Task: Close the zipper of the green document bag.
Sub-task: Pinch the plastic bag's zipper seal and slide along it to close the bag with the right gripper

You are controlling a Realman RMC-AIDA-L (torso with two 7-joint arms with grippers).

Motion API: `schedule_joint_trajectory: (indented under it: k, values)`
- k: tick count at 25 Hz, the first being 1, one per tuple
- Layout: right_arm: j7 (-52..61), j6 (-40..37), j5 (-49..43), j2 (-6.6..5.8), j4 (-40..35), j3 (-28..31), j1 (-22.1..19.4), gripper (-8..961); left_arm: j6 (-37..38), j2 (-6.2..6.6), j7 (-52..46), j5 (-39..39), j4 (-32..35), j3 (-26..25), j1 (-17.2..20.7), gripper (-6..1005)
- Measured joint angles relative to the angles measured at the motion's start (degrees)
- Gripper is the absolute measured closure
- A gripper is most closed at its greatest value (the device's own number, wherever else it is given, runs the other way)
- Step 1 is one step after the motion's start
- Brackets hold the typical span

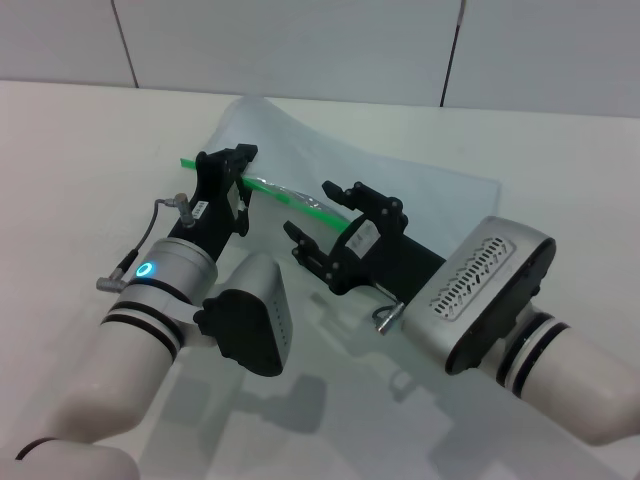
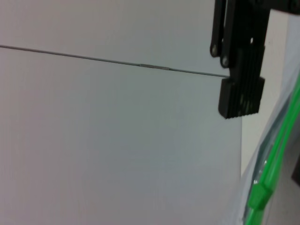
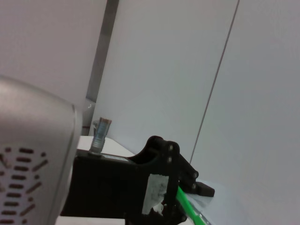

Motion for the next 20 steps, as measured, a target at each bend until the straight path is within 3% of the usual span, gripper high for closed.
schedule_joint_trajectory:
  k: [20]
  values:
    - [-1.7, -3.4, -0.1, 0.78, -0.1, 1.2, 2.6, 413, 0.9, 0.0, 0.8, 1.4, 0.0, 0.0, -0.1, 946]
